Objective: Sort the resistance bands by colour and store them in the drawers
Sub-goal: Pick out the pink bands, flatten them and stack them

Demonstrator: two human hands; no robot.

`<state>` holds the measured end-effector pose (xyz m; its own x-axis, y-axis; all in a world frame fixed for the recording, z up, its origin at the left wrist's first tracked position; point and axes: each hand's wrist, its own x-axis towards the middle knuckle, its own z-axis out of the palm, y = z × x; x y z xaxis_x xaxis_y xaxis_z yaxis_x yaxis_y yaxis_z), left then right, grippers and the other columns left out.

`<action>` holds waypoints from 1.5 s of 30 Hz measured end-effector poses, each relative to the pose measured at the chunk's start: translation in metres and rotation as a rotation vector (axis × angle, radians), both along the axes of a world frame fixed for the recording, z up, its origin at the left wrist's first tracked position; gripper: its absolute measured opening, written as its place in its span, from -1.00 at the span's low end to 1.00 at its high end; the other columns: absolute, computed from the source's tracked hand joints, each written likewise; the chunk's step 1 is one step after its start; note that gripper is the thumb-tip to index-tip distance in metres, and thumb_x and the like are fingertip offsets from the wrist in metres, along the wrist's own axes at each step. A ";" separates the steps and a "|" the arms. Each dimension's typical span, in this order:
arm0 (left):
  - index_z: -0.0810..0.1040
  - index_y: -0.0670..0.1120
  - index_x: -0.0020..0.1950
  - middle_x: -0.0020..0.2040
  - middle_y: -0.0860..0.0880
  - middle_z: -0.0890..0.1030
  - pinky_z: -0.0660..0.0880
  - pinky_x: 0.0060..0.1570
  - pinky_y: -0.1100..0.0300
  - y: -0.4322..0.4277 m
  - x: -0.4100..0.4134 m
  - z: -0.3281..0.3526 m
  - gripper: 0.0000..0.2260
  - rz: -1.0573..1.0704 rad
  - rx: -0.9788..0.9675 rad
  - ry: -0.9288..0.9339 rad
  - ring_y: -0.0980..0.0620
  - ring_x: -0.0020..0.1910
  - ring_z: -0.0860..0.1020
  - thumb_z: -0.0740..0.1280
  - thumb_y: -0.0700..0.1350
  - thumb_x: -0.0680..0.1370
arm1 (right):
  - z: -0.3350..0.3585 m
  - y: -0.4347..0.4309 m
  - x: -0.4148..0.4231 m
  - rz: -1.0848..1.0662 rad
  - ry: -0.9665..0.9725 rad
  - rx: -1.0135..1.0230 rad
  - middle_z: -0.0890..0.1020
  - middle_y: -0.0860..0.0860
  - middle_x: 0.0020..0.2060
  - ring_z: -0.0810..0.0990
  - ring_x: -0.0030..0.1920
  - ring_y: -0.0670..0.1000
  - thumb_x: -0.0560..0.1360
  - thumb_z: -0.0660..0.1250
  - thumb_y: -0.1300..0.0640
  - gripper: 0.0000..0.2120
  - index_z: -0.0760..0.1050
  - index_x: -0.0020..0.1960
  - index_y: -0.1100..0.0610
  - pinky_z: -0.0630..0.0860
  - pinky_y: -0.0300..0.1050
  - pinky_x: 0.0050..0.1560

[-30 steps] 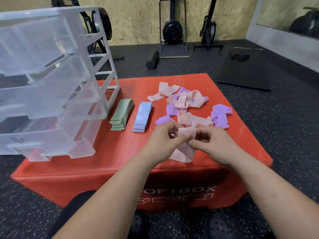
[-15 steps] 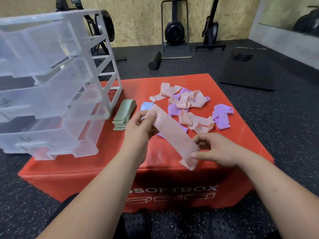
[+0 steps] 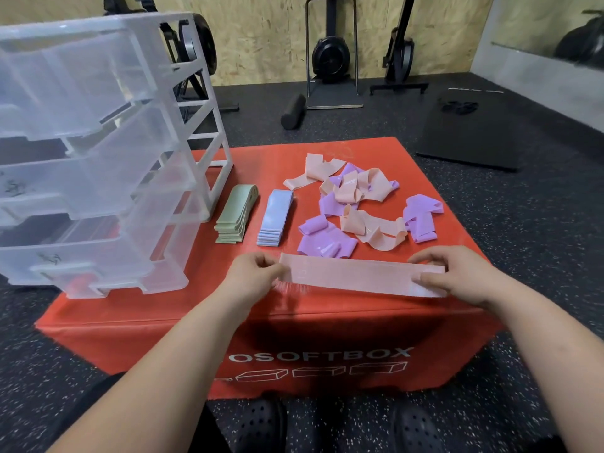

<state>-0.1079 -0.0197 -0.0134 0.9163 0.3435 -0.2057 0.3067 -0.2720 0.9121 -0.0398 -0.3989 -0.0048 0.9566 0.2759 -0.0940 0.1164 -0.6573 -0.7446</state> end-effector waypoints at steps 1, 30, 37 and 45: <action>0.62 -0.07 -0.28 -0.46 0.04 0.51 0.29 -0.42 0.21 0.001 0.000 -0.003 -0.82 -0.011 0.057 0.012 0.07 -0.47 0.37 0.55 -0.19 0.48 | -0.003 0.000 0.002 -0.032 0.002 -0.001 0.69 -0.09 -0.19 0.67 -0.20 0.00 0.46 0.60 0.12 -0.78 0.70 0.07 -0.08 0.58 -0.12 -0.10; 0.55 0.09 -0.12 -0.29 0.10 0.59 0.30 -0.36 0.18 -0.041 0.049 -0.001 -0.87 -0.232 0.719 -0.136 0.04 -0.17 0.56 0.44 0.09 0.49 | -0.001 0.054 0.053 -0.039 -0.471 -0.409 0.56 -0.12 0.15 0.50 0.21 0.04 0.54 0.46 -0.02 -0.71 0.60 0.25 -0.20 0.51 0.03 0.13; 0.57 0.09 -0.08 -0.32 0.08 0.63 0.54 -0.19 0.03 -0.049 0.061 -0.005 -0.82 -0.335 0.695 -0.208 0.03 -0.19 0.59 0.40 0.17 0.55 | -0.020 0.076 0.078 0.003 -0.508 -0.589 0.58 -0.10 0.23 0.43 0.29 0.11 0.51 0.48 -0.06 -0.73 0.65 0.21 -0.19 0.48 0.08 0.13; 0.63 0.09 -0.04 -0.27 0.10 0.64 0.50 -0.18 0.11 -0.040 0.073 -0.003 -0.91 -0.335 0.625 -0.212 0.13 -0.24 0.56 0.45 0.08 0.57 | 0.031 0.077 0.083 -0.241 -0.676 -0.153 0.71 -0.15 -0.06 0.62 0.04 0.02 0.55 0.43 0.03 -0.94 0.66 0.01 -0.06 0.45 -0.03 0.06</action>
